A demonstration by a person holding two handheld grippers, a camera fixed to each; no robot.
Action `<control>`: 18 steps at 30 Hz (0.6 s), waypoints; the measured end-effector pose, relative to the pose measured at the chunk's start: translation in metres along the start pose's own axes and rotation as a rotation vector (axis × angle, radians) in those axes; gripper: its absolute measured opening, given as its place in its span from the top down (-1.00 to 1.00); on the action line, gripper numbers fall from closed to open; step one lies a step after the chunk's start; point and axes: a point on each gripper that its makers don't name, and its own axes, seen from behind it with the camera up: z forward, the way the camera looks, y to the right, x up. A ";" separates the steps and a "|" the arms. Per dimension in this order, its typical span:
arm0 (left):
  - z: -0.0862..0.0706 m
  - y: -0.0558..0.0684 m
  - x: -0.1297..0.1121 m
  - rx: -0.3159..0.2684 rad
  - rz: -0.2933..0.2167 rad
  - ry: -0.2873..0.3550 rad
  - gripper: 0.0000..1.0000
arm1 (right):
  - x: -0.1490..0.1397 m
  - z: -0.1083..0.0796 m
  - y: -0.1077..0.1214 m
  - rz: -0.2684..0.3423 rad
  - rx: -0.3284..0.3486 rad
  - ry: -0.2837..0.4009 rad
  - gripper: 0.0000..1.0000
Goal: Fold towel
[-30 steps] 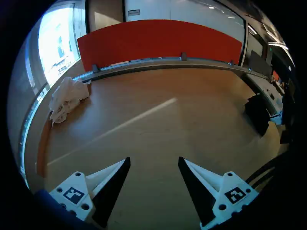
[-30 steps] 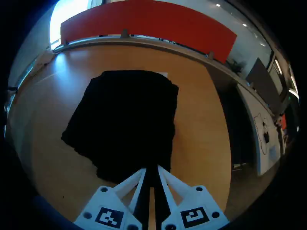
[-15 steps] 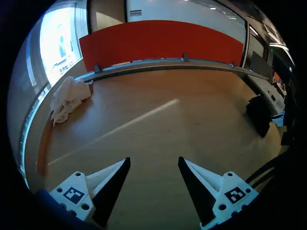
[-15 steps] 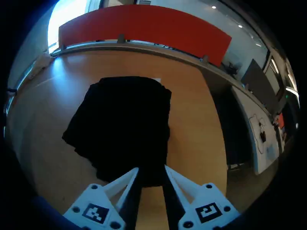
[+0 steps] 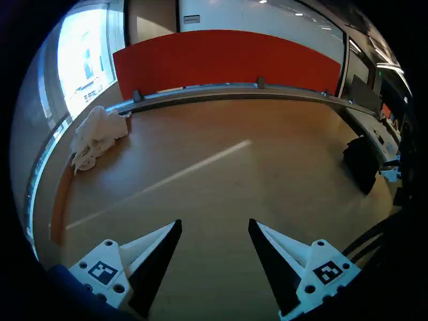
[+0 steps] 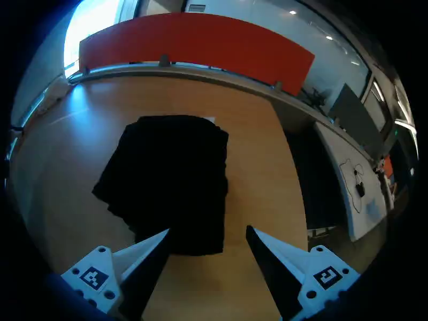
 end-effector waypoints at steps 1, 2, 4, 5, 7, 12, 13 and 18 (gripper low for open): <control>0.000 -0.001 0.000 0.000 -0.001 0.001 -0.84 | 0.001 -0.001 0.000 0.002 -0.001 0.003 -1.00; 0.000 -0.002 0.001 0.001 -0.001 0.003 -0.85 | 0.003 -0.002 0.000 0.004 -0.003 0.007 -1.00; 0.000 -0.003 0.002 0.001 -0.003 0.007 -0.85 | 0.005 -0.005 -0.001 0.005 -0.003 0.013 -1.00; 0.000 -0.004 0.003 0.002 -0.004 0.010 -0.84 | 0.006 -0.006 -0.002 0.004 -0.003 0.016 -1.00; 0.000 -0.005 0.004 0.003 -0.006 0.013 -0.85 | 0.009 -0.008 -0.005 0.004 -0.001 0.027 -1.00; 0.001 -0.009 0.008 0.004 -0.013 0.023 -0.85 | 0.024 -0.015 -0.013 0.012 -0.001 0.075 -1.00; 0.001 -0.010 0.009 0.005 -0.015 0.025 -0.84 | 0.028 -0.017 -0.015 0.017 -0.001 0.089 -1.00; 0.001 -0.014 0.014 0.009 -0.027 0.044 -0.85 | 0.056 -0.027 -0.024 0.055 -0.005 0.179 -1.00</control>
